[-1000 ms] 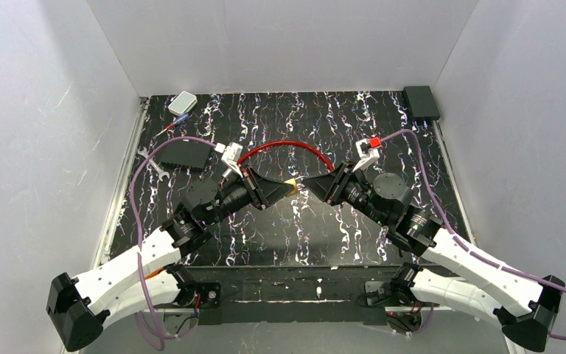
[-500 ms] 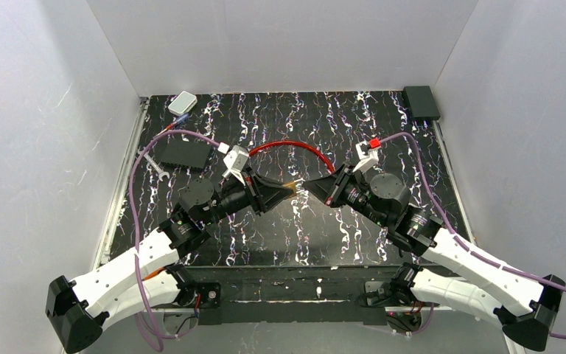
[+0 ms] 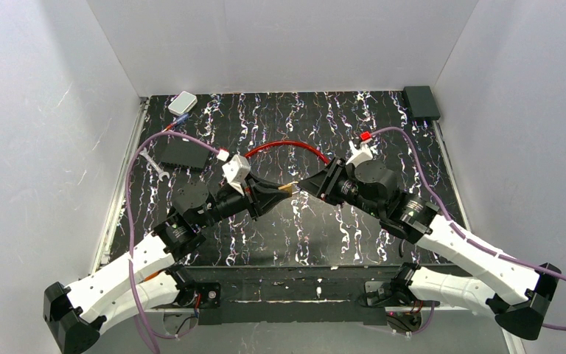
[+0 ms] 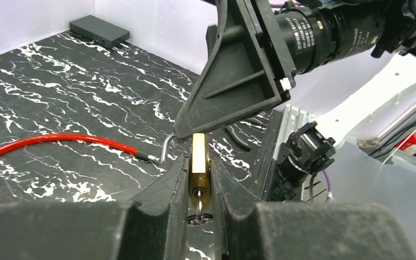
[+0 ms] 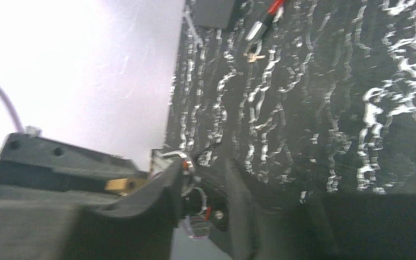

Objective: Unlock with the key

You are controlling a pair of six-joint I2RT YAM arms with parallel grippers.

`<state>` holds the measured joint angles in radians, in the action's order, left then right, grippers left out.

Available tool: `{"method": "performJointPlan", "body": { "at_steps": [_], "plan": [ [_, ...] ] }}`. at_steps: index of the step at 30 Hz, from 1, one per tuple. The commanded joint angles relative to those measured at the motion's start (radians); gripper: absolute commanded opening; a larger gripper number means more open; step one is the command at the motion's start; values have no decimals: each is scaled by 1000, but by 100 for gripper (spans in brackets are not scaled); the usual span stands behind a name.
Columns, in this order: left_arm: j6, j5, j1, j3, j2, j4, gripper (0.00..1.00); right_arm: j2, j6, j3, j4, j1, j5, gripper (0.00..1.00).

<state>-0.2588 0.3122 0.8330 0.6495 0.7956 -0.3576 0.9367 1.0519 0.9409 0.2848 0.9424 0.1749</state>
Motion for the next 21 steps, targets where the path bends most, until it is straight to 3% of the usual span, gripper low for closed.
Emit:
{"method": "performJointPlan", "body": {
  "at_steps": [1, 6, 9, 15, 21],
  "plan": [
    [93, 4, -2, 15, -42, 32, 0, -24, -12, 38, 24, -4, 71, 68],
    [82, -5, -2, 9, -61, 60, 0, -76, -89, 67, 9, -4, 160, 76],
    [57, 4, -1, 5, -71, 66, 0, -100, -175, 73, -48, -4, 158, 76],
    [16, 57, -1, 20, -69, 71, 0, -94, -270, 53, -153, -4, 149, 59],
    [0, 106, -1, 36, -66, 74, 0, 26, -285, 137, -140, -4, -27, 46]
  ]
}}
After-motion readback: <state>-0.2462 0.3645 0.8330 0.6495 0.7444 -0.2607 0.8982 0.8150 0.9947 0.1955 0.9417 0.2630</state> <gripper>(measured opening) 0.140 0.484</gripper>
